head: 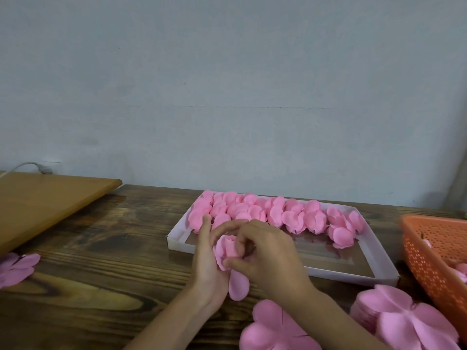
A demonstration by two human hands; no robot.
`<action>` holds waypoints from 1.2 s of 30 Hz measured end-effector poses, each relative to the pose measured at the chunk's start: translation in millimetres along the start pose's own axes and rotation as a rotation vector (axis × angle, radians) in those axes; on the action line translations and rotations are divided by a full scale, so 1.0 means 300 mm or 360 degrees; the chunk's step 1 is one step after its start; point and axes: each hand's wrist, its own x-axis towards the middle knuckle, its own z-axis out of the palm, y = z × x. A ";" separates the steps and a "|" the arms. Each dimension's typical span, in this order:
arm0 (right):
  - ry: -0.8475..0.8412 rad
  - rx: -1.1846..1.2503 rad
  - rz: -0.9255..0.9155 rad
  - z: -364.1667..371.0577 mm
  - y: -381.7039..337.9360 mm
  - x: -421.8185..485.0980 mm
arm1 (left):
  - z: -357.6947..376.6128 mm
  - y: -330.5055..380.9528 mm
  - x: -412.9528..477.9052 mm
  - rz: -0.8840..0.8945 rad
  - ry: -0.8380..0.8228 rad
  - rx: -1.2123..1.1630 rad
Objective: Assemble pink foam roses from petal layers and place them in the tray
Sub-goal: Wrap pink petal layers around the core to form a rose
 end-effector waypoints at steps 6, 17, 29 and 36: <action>0.0071 -0.0450 -0.0237 0.015 -0.006 -0.006 | -0.032 0.009 0.017 -0.0106 0.0199 0.0008; -0.0629 -0.0477 -0.0492 -0.047 0.016 0.002 | -0.065 0.047 0.036 -0.0215 0.0466 -0.0137; -0.0398 -0.0266 -0.0481 -0.005 0.003 -0.009 | -0.046 0.041 0.028 -0.0233 0.0408 -0.0202; -0.0174 0.0062 -0.0154 0.029 0.008 -0.023 | -0.034 0.031 0.023 -0.0181 0.0250 -0.0105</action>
